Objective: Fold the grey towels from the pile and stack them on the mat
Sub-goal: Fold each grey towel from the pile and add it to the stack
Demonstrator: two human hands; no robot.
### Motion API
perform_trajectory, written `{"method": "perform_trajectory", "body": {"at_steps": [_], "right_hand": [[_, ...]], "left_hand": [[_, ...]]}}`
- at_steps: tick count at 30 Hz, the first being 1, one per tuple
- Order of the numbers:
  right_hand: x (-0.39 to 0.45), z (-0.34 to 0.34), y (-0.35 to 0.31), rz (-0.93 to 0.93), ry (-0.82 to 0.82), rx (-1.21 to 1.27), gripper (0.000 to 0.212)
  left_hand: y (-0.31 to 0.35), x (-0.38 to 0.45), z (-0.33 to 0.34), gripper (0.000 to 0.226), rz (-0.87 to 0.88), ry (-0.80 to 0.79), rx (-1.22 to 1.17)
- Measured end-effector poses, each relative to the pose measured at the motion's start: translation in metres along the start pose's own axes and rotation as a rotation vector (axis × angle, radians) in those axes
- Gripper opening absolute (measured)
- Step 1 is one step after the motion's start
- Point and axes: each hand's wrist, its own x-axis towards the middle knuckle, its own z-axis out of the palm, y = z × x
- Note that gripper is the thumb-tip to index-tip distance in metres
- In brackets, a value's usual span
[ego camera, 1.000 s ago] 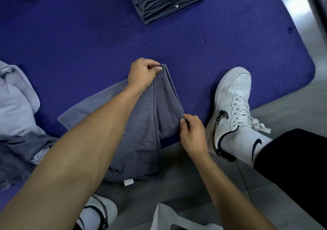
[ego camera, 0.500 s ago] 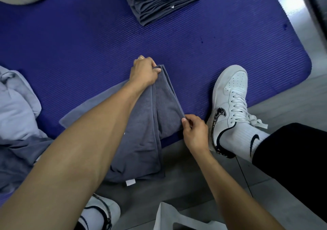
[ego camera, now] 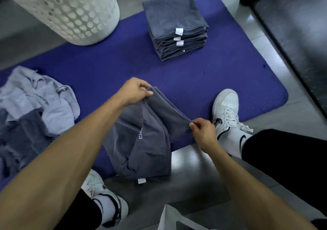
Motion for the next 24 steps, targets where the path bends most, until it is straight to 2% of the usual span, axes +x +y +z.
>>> {"method": "perform_trajectory", "body": {"at_steps": [3, 6, 13, 17, 20, 24], "right_hand": [[-0.01, -0.016, -0.031, -0.138, 0.024, -0.045, 0.011], [-0.02, -0.035, -0.072, -0.297, 0.078, -0.116, 0.01], [-0.065, -0.087, -0.194, -0.723, 0.14, -0.337, 0.01], [-0.1, -0.113, -0.266, -0.981, 0.056, -0.533, 0.01], [-0.106, -0.132, -0.309, -1.064, 0.009, -0.752, 0.013], [-0.102, -0.14, -0.339, -1.074, 0.08, -0.821, 0.023]], "left_hand": [[-0.005, -0.045, -0.035, 0.006, -0.019, 0.008, 0.008], [-0.006, -0.089, -0.066, 0.006, 0.002, 0.097, -0.008], [0.002, -0.183, -0.121, 0.025, 0.081, 0.501, -0.271], [0.002, -0.225, -0.147, 0.022, 0.028, 0.683, -0.417], [0.004, -0.245, -0.163, 0.018, 0.031, 0.718, -0.393], [0.009, -0.251, -0.176, 0.02, 0.064, 0.686, -0.382]]}}
